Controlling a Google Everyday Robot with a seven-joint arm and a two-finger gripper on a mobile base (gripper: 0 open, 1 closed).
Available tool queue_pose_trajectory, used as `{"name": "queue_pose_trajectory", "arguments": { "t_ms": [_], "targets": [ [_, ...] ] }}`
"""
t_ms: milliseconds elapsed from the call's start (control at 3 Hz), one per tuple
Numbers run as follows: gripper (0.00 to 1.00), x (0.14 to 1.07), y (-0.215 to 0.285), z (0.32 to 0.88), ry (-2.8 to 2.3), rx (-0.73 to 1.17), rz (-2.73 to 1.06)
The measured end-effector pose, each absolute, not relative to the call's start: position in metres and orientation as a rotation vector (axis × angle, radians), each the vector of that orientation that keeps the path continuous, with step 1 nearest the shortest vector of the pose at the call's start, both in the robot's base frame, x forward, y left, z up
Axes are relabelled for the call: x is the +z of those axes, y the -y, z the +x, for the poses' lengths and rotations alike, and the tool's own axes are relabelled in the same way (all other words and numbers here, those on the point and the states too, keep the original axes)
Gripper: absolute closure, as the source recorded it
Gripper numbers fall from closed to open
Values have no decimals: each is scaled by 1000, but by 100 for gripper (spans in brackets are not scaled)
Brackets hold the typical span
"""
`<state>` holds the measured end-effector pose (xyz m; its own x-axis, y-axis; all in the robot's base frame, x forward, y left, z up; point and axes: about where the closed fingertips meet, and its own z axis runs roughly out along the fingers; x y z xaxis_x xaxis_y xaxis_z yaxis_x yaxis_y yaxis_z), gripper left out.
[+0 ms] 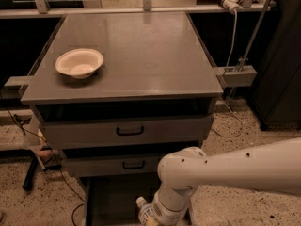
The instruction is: Place blue plastic bottle into bottom drawer
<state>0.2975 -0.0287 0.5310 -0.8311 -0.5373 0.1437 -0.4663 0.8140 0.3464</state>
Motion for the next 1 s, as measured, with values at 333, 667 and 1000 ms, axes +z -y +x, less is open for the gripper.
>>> {"name": "queue_pose_trajectory", "arguments": {
  "t_ms": [333,667,1000],
  "targets": [
    [100,500,18,292,2758,-570,746],
    [100,457,-7,301,2774,-778,707],
    [100,425,-23,316,2776,-957,670]
  ]
}}
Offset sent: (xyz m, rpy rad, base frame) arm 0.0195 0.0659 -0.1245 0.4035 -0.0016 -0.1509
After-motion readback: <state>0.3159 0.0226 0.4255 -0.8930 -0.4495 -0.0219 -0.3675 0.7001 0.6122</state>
